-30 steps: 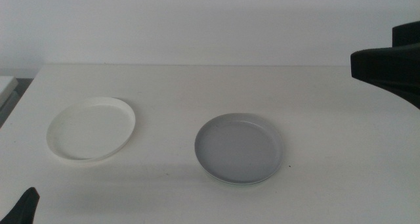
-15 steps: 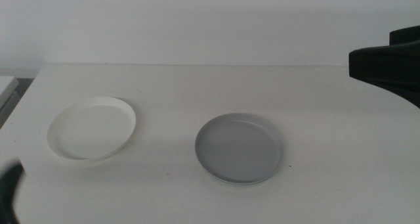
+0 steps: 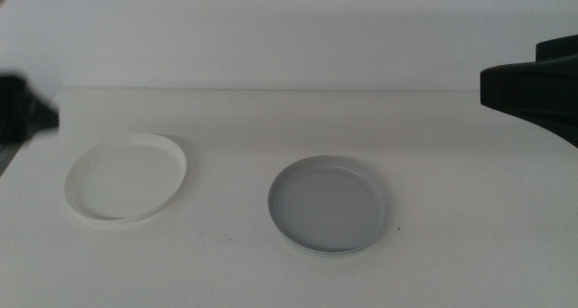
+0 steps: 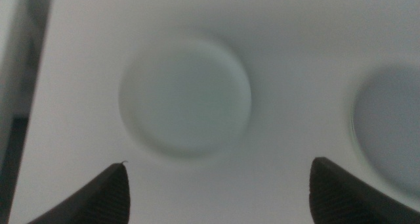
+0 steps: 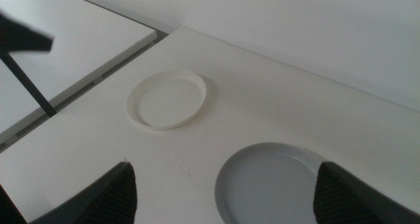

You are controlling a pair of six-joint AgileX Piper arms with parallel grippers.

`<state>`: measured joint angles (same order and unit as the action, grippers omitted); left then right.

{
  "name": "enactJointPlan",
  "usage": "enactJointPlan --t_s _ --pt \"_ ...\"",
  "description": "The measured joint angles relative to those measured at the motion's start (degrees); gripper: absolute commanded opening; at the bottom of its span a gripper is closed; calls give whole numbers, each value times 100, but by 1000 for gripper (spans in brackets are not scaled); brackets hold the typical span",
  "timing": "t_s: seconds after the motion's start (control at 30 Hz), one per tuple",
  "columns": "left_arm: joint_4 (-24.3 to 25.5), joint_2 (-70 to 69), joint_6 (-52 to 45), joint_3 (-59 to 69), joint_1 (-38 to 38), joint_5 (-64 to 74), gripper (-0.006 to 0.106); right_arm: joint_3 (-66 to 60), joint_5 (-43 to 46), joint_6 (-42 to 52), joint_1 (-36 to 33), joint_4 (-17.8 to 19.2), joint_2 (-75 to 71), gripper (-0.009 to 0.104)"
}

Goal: Stack the three bowls on top of each other.

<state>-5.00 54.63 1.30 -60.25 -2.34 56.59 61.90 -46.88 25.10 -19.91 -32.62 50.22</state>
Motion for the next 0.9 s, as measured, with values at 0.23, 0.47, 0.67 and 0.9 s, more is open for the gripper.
enactJointPlan --t_s 0.23,0.47,0.67,0.9 --pt "131 1030 521 -358 54 -495 94 0 0 0 0 0 0 93" --pt "157 2959 518 -1440 728 158 94 0 0 0 0 0 0 93" --pt "-305 4457 -422 -2211 1209 220 94 0 0 0 0 0 0 93" --pt "-334 5627 -862 -2555 1231 -272 94 0 0 0 0 0 0 93"
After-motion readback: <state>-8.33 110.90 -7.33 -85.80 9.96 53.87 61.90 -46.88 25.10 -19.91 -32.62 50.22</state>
